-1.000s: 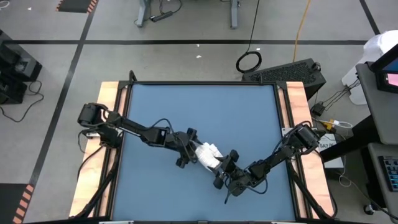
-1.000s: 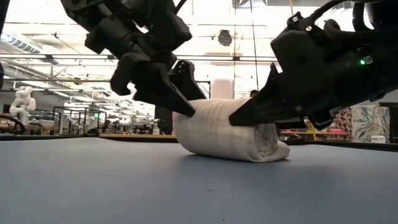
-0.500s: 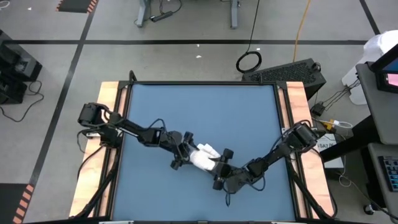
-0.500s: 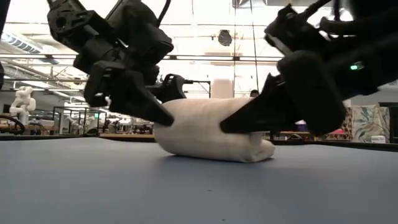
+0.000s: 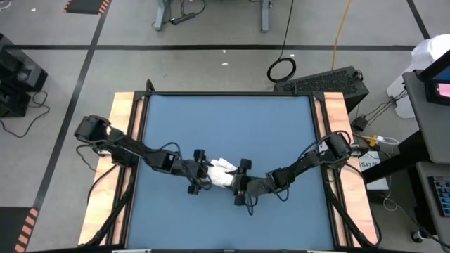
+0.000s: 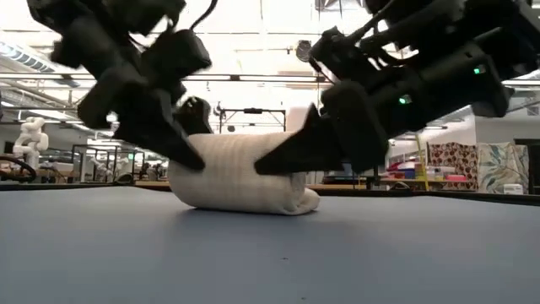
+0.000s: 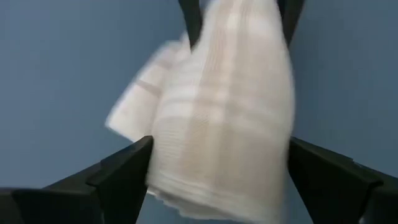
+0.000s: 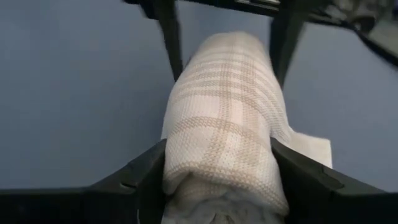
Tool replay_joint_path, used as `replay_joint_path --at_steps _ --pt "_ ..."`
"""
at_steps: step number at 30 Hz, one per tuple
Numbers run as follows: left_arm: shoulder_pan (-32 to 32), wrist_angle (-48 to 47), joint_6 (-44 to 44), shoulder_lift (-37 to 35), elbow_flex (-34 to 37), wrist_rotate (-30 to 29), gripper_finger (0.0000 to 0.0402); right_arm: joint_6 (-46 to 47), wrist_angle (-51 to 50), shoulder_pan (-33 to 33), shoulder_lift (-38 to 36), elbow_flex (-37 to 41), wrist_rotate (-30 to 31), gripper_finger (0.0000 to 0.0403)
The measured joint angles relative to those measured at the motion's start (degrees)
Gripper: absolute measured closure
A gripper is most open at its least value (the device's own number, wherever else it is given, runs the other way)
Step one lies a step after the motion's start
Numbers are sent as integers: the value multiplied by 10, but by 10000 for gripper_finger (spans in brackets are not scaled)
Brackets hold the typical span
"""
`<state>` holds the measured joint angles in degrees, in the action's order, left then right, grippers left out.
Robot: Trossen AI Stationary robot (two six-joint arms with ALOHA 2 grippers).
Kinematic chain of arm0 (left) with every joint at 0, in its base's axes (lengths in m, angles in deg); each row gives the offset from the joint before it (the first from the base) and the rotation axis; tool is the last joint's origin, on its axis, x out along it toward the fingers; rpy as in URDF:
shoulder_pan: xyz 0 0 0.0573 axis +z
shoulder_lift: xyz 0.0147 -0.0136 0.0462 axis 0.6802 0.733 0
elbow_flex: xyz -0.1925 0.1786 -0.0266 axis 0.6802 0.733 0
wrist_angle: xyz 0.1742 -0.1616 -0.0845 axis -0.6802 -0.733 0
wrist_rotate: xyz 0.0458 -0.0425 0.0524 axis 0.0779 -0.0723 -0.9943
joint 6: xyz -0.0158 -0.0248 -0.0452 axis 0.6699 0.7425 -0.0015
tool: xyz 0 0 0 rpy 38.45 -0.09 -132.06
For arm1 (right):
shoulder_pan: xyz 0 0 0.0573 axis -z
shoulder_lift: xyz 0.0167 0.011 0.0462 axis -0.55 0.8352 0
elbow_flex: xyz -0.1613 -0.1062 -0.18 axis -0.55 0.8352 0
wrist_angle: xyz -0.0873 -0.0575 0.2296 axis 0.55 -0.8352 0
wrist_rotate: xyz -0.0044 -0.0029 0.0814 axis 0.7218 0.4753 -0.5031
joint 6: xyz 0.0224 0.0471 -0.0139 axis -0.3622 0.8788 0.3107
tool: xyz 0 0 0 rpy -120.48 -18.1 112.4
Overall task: Roll towel into tight, uniform cylinder
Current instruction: Roll the white towel
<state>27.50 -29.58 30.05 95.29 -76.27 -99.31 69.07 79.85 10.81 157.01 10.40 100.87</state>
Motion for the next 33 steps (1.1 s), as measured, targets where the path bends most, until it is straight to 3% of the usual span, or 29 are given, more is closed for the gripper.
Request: replay_joint_path --at_steps 3,7,15,23,29,33 --pt "-33 -7 20 -35 0 -48 50 99 -5 3 0 0 2 176" --pt "-58 -7 18 -55 0 -66 50 205 -22 -13 -2 -1 18 188" --pt "-69 45 17 -41 26 -67 50 169 -21 -36 -2 -1 12 195" --pt "-72 268 -19 19 84 -50 49 166 -24 -40 -2 -1 10 195" --pt "-72 304 -71 83 87 -57 34 164 -26 -40 -2 -1 7 195" --pt "-71 325 -88 107 87 -56 46 164 -27 -40 -2 -1 7 195"
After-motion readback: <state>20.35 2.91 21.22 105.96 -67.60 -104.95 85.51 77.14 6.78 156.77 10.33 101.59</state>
